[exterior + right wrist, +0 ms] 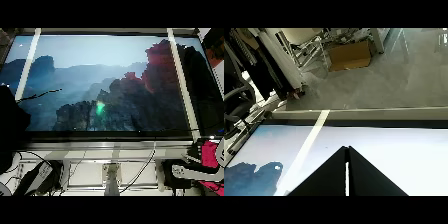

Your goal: Fold the clothes and pants, and hang the long-sleeved shirts on hangers.

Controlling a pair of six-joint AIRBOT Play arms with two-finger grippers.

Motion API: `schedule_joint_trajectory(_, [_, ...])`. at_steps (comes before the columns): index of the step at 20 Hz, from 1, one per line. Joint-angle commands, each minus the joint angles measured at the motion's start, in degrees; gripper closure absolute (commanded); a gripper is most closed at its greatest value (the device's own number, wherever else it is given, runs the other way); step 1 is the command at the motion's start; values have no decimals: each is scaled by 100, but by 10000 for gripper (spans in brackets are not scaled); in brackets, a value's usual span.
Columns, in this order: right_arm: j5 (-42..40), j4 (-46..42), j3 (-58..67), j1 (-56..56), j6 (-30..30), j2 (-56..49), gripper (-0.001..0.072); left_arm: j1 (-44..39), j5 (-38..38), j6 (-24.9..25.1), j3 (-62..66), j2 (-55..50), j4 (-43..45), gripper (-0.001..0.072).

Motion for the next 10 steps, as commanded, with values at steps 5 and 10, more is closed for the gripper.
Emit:
schedule_joint_trajectory(5, [2,0,-2,-2,2,0,700,39,-42,-192,-66,-214,1668,690])
schedule_joint_trajectory(10, [2,0,-2,-2,2,0,700,247,-48,-494,-234,-745,3021,689])
